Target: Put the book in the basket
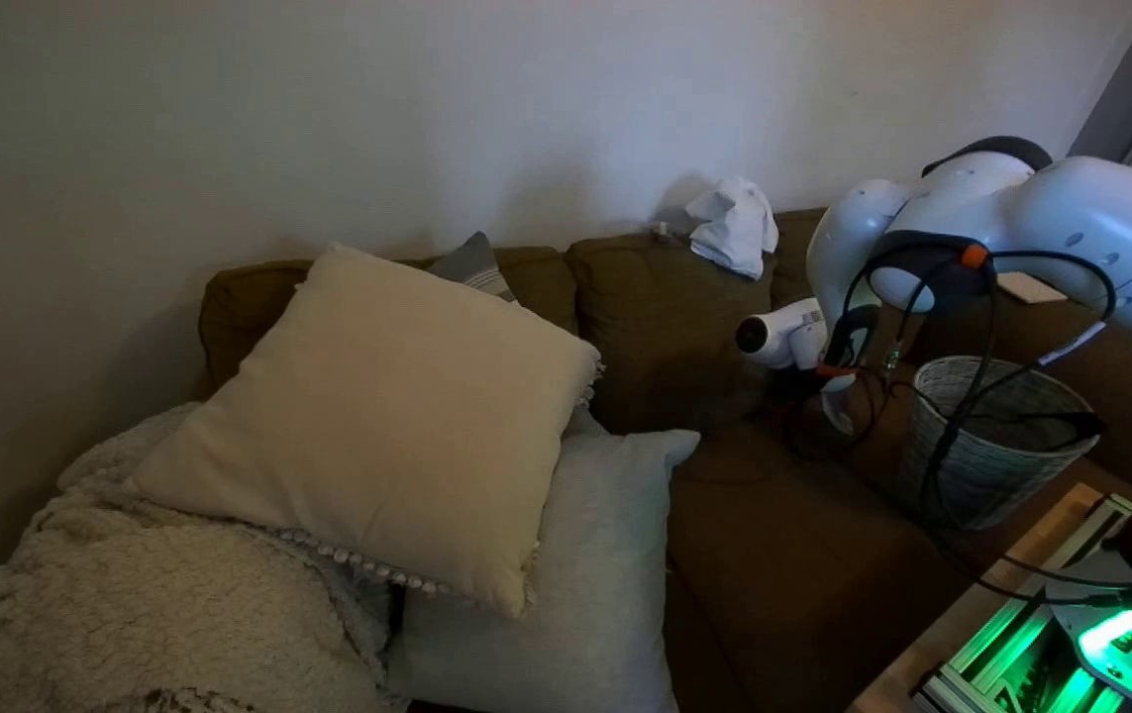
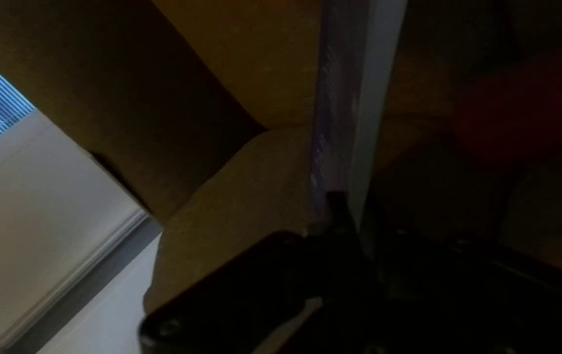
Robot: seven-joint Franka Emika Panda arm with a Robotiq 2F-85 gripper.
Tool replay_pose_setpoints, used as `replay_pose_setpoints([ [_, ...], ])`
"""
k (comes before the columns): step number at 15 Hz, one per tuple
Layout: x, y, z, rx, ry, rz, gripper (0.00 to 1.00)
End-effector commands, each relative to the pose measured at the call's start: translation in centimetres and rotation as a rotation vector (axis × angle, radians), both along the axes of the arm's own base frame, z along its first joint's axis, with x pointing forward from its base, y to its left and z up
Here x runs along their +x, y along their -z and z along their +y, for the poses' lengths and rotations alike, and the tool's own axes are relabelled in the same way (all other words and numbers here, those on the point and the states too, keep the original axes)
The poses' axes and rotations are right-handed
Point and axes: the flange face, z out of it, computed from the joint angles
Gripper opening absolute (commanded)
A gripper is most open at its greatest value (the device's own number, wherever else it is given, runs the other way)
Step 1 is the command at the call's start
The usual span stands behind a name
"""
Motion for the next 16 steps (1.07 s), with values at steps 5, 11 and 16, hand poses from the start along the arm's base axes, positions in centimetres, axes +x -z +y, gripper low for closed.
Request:
replay_pose_setpoints([
  [5,-5.2,-14.5,3.2,-0.201,0.003,-0.382,0.03],
  [11,-14.0,-20.5,5.6,-0.35,0.138,-0.449,0.02],
  [16,-22.9,-21.4,3.6,-0.279,0.109,-0.392,0.02],
])
